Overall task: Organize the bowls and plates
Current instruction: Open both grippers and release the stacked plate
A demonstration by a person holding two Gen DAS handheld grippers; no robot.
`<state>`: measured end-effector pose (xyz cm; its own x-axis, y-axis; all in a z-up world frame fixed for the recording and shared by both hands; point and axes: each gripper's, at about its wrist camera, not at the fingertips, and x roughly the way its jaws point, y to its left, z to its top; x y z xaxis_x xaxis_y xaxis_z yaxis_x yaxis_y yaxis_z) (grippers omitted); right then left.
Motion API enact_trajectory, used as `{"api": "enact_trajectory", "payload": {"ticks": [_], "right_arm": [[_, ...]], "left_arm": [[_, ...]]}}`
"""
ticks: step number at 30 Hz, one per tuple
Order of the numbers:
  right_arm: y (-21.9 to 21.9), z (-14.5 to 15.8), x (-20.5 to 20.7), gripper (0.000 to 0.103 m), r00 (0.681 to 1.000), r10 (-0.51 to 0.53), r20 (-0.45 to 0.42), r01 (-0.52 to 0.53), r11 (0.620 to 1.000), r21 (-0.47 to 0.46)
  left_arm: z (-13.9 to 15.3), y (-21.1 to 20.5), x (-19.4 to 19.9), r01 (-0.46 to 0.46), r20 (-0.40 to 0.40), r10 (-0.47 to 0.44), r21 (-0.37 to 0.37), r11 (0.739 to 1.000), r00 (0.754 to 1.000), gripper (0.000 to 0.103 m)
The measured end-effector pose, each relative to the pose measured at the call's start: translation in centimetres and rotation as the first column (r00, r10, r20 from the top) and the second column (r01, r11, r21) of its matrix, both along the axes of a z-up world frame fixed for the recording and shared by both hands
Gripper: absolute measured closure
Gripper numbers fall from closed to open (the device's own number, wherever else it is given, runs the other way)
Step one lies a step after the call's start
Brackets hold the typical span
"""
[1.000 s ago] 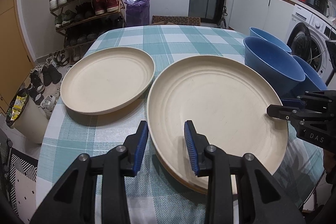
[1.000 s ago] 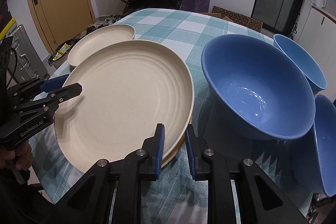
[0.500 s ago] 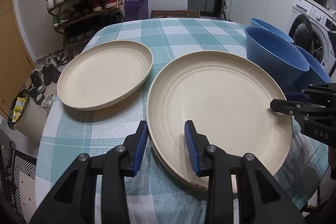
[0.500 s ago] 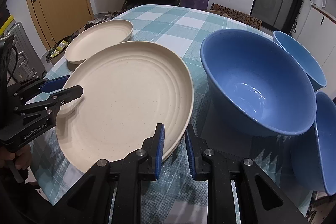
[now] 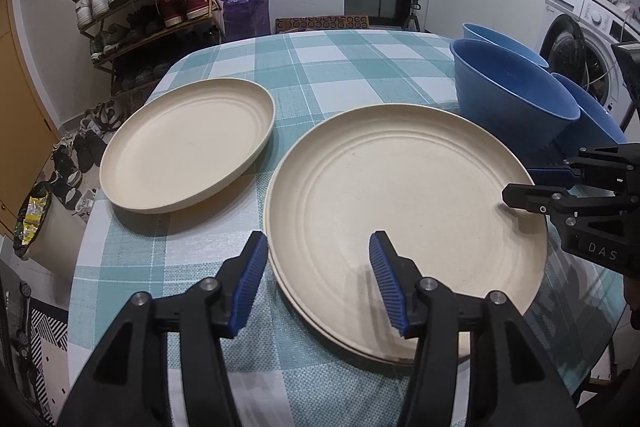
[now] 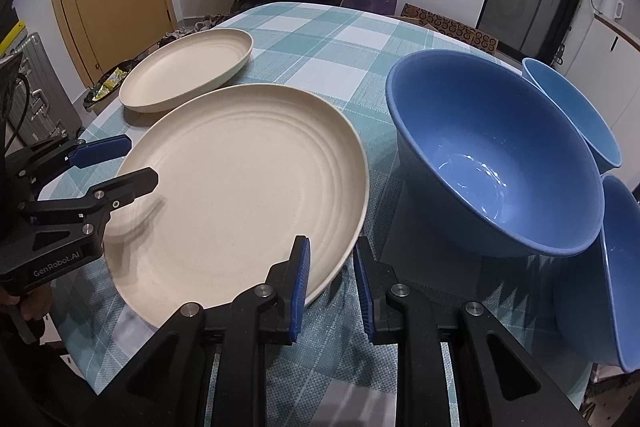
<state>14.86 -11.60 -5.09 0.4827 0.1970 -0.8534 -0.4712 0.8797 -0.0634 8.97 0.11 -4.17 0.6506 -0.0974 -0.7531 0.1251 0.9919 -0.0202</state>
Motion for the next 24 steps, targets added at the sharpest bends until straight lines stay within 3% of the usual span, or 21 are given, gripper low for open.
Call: {"api": "enact_trajectory", "payload": {"ticks": [6,11,12,14,17,19,21,24], "right_arm": [[-0.2,0.3,-0.1,0.078,1.0,0.003,0.007,-0.003,1.0,0.011],[-0.1,1.4,-0.7,0.066,0.999,0.026,0.022,-0.027,0.999,0.045],[0.0,1.6,-0.8,0.061,0.999,0.031,0.024,-0.033,0.998,0.051],[0.2,2.2,-1.2,0.053,0.998,0.045,0.031,-0.047,0.996,0.073],[0.6,3.1,-1.6,0.046,0.997,0.06,0.05,-0.064,0.994,0.087],[1.1,3.8,-2.0,0.032,0.994,0.083,0.066,-0.09,0.991,0.102],[1.7,4.6,-2.4,0.021,0.989,0.103,0.106,-0.115,0.987,0.113],[2.6,5.7,-2.9,0.015,0.979,0.116,0.166,-0.133,0.986,0.099]], "left_arm": [[0.5,0.7,-0.1,0.001,0.0,-0.001,-0.052,0.999,1.0,0.046],[1.9,1.3,-0.7,-0.006,0.044,0.01,-0.084,0.996,0.999,0.039],[2.2,1.3,-0.9,-0.007,0.052,0.012,-0.09,0.996,0.999,0.036],[2.9,1.7,-1.2,-0.011,0.083,0.02,-0.11,0.994,0.996,0.011],[4.0,2.3,-1.7,-0.004,0.119,0.02,-0.137,0.991,0.993,0.009],[4.4,2.6,-1.9,-0.014,0.129,0.032,-0.142,0.99,0.991,0.0],[4.8,3.0,-2.1,-0.035,0.145,0.055,-0.136,0.99,0.988,0.0],[5.3,3.7,-2.1,-0.062,0.157,0.083,-0.133,0.989,0.984,0.0]]}}
